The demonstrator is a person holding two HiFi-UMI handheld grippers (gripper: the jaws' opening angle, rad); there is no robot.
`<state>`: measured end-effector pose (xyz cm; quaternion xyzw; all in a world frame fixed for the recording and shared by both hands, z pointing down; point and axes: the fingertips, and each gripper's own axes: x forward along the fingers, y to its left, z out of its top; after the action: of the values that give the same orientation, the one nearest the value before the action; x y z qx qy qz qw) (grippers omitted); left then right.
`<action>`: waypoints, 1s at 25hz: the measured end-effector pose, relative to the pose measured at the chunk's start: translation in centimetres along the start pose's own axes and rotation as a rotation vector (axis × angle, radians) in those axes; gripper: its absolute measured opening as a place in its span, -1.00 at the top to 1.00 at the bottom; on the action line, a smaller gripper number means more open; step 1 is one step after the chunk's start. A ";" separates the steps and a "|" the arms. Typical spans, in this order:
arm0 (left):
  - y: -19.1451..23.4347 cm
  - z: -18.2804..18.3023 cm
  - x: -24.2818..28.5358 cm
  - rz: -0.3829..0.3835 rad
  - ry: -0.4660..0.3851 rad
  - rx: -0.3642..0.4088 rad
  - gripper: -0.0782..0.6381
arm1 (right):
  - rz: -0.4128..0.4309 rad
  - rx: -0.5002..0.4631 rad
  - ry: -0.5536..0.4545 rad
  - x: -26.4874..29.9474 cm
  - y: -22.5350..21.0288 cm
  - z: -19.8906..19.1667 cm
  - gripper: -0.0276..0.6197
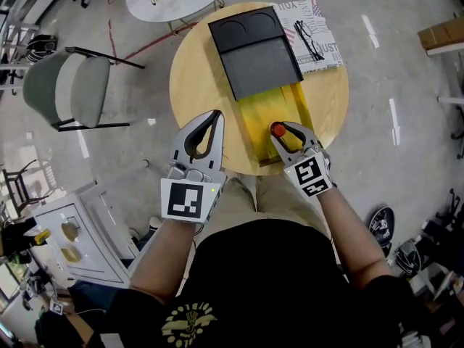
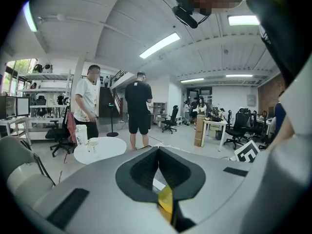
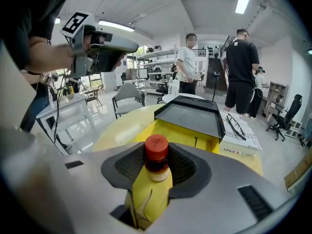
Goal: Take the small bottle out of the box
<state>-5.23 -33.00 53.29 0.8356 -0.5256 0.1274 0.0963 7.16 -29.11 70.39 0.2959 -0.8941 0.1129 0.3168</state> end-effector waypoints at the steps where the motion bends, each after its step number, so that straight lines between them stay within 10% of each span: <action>1: -0.1 0.3 -0.1 -0.002 -0.007 0.001 0.73 | -0.002 -0.004 -0.002 0.1 0.0 0.0 0.44; 25: -0.3 8.1 -3.7 -0.039 -0.092 0.079 0.73 | -0.002 0.109 -0.002 -6.0 0.1 7.4 0.44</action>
<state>-5.55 -32.12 44.46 0.8539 -0.5076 0.1075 0.0416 7.13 -29.23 60.87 0.3138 -0.8865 0.1606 0.2996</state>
